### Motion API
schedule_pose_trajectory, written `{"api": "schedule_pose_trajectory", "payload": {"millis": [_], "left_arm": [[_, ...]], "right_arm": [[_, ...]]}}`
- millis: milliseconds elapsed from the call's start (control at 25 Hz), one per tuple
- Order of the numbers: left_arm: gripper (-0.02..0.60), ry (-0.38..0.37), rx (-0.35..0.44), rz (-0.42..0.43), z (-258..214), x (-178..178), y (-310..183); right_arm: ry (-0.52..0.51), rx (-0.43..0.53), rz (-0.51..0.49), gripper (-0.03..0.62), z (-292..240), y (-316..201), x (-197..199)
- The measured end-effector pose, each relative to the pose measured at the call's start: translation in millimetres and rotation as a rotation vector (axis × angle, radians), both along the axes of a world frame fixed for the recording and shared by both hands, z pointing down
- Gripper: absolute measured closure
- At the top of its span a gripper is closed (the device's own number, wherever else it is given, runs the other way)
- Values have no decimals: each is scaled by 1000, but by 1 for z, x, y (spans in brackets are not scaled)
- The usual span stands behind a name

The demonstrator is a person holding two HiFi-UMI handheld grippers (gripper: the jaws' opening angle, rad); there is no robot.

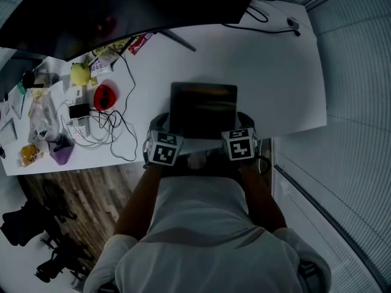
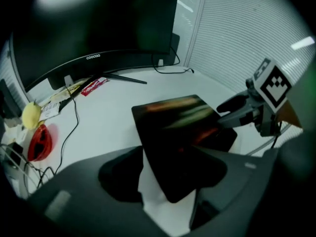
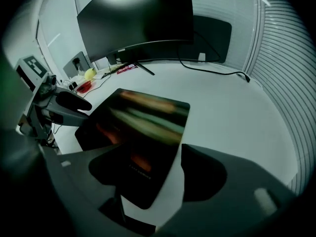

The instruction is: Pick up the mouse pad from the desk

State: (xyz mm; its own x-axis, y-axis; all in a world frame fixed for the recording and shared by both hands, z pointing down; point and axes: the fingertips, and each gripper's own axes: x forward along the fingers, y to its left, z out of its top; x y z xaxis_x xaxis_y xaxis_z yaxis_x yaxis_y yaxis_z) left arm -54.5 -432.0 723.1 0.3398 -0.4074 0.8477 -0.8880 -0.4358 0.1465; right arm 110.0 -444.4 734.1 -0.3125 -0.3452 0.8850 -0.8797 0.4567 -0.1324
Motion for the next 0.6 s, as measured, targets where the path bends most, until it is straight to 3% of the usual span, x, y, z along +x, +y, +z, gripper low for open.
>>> {"api": "schedule_pose_trajectory", "payload": {"millis": [200, 520, 600], "left_arm": [[278, -52, -32, -22, 18, 7, 5], [314, -66, -41, -59, 18, 10, 6], [322, -75, -46, -58, 17, 10, 7]], "right_arm": [[14, 6, -27, 270, 6, -1, -4], [17, 8, -24, 295, 5, 0, -6], [19, 18, -29, 344, 3, 4, -12]]}}
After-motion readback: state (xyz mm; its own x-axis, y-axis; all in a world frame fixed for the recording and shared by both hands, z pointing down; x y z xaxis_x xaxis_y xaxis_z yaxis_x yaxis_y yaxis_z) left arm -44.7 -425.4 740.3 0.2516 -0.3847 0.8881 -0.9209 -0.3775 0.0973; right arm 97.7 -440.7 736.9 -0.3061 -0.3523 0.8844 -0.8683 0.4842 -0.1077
